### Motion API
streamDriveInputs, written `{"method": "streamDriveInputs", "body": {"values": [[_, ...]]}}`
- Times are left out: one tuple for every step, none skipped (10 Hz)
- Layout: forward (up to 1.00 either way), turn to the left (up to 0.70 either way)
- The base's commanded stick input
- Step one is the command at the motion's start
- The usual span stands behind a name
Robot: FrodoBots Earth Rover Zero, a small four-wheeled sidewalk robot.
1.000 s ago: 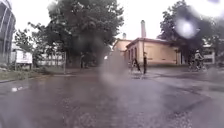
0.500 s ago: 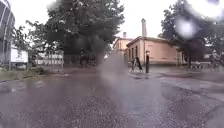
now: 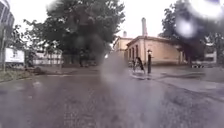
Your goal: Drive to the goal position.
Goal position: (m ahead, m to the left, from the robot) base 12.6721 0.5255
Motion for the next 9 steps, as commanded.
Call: {"method": "streamDriveInputs", "body": {"values": [[0.7, 0.0], [0.7, 0.0], [0.7, 0.0], [0.7, 0.0], [0.7, 0.07], [0.7, 0.11], [0.7, 0.13], [0.7, 0.1], [0.7, 0.03]]}}
